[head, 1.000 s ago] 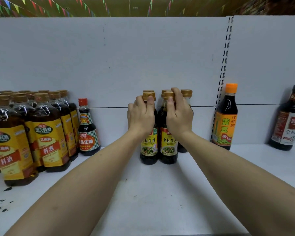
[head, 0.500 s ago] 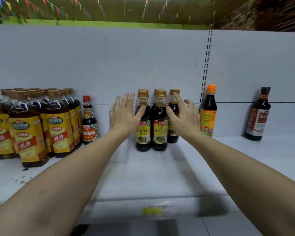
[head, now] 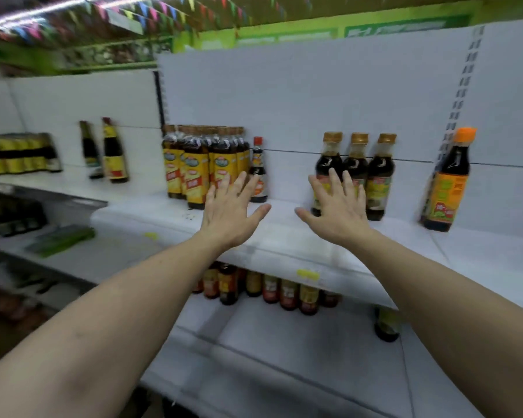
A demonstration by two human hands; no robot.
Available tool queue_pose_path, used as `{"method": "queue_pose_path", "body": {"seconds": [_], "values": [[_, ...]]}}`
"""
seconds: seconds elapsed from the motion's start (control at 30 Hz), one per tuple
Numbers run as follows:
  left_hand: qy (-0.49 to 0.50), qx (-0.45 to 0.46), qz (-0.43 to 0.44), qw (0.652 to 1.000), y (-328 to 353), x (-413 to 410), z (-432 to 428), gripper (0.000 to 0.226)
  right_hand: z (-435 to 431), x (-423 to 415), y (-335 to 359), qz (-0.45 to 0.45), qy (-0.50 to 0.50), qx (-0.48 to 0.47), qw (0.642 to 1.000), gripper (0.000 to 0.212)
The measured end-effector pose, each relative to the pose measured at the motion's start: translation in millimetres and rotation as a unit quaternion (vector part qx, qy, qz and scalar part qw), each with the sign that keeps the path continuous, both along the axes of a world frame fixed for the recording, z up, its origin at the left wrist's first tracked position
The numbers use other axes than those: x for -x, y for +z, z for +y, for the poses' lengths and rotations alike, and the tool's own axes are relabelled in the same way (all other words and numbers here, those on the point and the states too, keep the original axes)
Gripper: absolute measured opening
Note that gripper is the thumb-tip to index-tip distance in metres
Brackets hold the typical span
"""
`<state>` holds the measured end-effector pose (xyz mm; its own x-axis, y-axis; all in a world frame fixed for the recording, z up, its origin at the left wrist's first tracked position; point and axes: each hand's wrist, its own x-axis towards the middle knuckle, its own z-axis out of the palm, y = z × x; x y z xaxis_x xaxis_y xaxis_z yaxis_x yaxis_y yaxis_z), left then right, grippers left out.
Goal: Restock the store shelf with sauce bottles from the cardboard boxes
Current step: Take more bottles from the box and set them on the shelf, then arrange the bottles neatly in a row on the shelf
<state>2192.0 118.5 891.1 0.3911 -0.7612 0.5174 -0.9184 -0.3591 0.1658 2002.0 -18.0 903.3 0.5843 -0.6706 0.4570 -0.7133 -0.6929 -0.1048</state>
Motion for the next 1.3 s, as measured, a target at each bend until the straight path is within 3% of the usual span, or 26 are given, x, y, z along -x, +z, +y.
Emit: {"method": "queue_pose_path", "body": {"seconds": [0.3, 0.47, 0.67, 0.97, 1.3], "values": [[0.149, -0.045, 0.052, 0.986, -52.4, -89.8, 190.0, 0.076, 147.6, -144.7, -53.0, 0.052, 0.18, -0.013, 0.982, 0.079], [0.252, -0.086, 0.069, 0.961, -95.2, -156.9, 322.5, 0.077, 257.5, -248.2, -91.4, 0.092, 0.262, -0.027, 0.96, 0.079], [0.323, -0.109, 0.154, 0.927, -149.9, -233.9, 480.0, 0.078, 402.8, -362.8, -144.8, 0.141, 0.346, -0.055, 0.926, 0.082], [0.465, -0.11, 0.272, 0.836, -245.4, -299.8, 633.4, 0.079, 546.4, -481.4, -240.0, 0.242, 0.428, -0.108, 0.864, 0.085], [0.563, -0.124, 0.41, 0.707, -394.0, -357.8, 686.6, 0.09, 604.1, -612.2, -387.4, 0.399, 0.523, -0.159, 0.736, 0.085]]}}
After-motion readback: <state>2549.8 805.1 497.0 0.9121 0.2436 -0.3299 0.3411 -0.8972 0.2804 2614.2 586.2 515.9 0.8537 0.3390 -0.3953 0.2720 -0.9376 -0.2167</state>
